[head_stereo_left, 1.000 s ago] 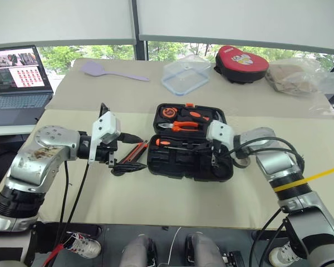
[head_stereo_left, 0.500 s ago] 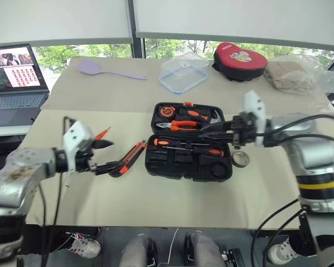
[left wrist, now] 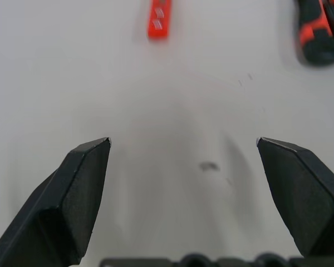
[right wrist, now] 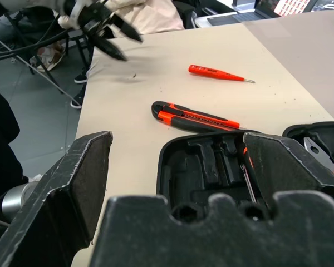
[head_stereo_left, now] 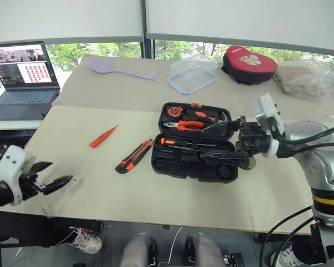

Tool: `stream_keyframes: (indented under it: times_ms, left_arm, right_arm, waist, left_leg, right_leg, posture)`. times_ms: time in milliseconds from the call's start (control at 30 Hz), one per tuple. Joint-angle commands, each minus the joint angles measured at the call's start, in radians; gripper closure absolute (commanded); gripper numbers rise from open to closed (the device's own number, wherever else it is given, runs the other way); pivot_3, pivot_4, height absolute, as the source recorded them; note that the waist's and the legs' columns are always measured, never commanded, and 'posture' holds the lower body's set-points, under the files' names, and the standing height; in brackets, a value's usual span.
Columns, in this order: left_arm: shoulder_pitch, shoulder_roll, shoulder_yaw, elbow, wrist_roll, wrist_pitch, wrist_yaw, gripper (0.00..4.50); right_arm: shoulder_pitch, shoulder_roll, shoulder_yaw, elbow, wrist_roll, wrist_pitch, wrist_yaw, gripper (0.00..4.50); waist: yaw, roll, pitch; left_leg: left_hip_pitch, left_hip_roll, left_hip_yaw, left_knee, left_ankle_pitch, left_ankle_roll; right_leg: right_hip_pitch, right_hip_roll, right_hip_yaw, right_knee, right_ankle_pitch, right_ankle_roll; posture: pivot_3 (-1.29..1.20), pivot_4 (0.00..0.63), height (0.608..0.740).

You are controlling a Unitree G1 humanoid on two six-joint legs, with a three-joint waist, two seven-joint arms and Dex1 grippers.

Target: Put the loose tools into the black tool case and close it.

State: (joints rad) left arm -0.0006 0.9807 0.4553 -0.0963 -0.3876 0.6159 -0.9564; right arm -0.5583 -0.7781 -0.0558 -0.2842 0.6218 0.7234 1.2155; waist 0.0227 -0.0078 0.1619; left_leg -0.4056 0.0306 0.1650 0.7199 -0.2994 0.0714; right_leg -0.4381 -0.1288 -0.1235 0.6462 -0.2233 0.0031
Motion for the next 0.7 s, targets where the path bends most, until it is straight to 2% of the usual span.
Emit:
stream_keyframes:
  times_ms: [33,100,133,267,433,567,700]
  left_arm:
    - [-0.299,0.026,-0.242,0.215,0.123,-0.023,-0.002,0.0]
    - [-0.471,-0.001,-0.348,0.335,0.17,-0.025,-0.028,0.0]
    - [-0.538,-0.014,-0.39,0.391,0.19,-0.024,-0.041,0.0]
    - [-0.787,-0.109,-0.56,0.696,0.32,-0.089,-0.053,0.0]
    - [-0.948,-0.199,-0.668,0.969,0.429,-0.168,-0.067,0.0]
    - [-1.019,-0.229,-0.702,1.107,0.494,-0.221,-0.053,0.0]
    - [-1.046,-0.23,-0.711,1.161,0.518,-0.267,-0.095,1.06]
  right_arm:
    - [0.025,-0.027,-0.017,-0.059,0.001,-0.013,-0.032,0.07]
    - [0.044,-0.025,-0.036,-0.094,0.028,0.006,-0.059,0.07]
    - [0.054,-0.024,-0.042,-0.109,0.037,0.012,-0.073,0.07]
    - [0.123,-0.02,-0.053,-0.194,0.051,0.022,-0.145,0.07]
    - [0.183,-0.013,-0.074,-0.28,0.078,0.038,-0.215,0.07]
    - [0.23,-0.021,-0.093,-0.32,0.078,0.027,-0.261,0.07]
    - [0.267,-0.04,-0.115,-0.335,0.078,0.017,-0.282,0.0]
  waist:
    - [0.001,0.0,0.0]
    - [-0.003,-0.003,0.0]
    - [-0.008,-0.004,-0.001]
    - [-0.022,-0.005,-0.001]
    - [-0.035,-0.007,-0.001]
    - [-0.032,-0.007,-0.001]
    - [-0.034,-0.008,-0.001]
  left_leg:
    - [0.0,0.0,0.001,0.0,0.0,0.0]
    - [0.0,-0.001,0.002,0.0,0.002,0.002]
    - [-0.001,-0.002,0.002,0.0,0.006,0.009]
    - [-0.001,-0.002,0.003,-0.003,0.008,0.009]
    - [-0.002,-0.002,0.005,-0.005,0.008,0.009]
    - [0.0,-0.001,0.004,-0.004,0.008,0.009]
    - [0.001,-0.001,0.004,-0.002,0.008,0.009]
  right_leg:
    - [0.001,0.0,0.0,0.0,0.001,0.0]
    - [0.0,0.002,0.0,0.0,0.001,0.0]
    - [0.0,0.003,0.0,0.001,0.001,0.001]
    - [0.001,0.006,0.0,0.001,0.001,0.003]
    - [-0.001,0.007,0.001,0.0,0.0,0.004]
    - [0.0,0.006,0.001,-0.002,0.0,0.005]
    - [0.0,0.005,0.002,-0.001,0.0,0.005]
  posture:
    - [0.0,0.15,0.731]
    - [0.0,0.15,0.731]
    - [0.0,0.15,0.731]
    - [0.0,0.15,0.731]
    - [0.0,0.15,0.731]
    - [0.0,0.15,0.731]
    - [0.0,0.15,0.731]
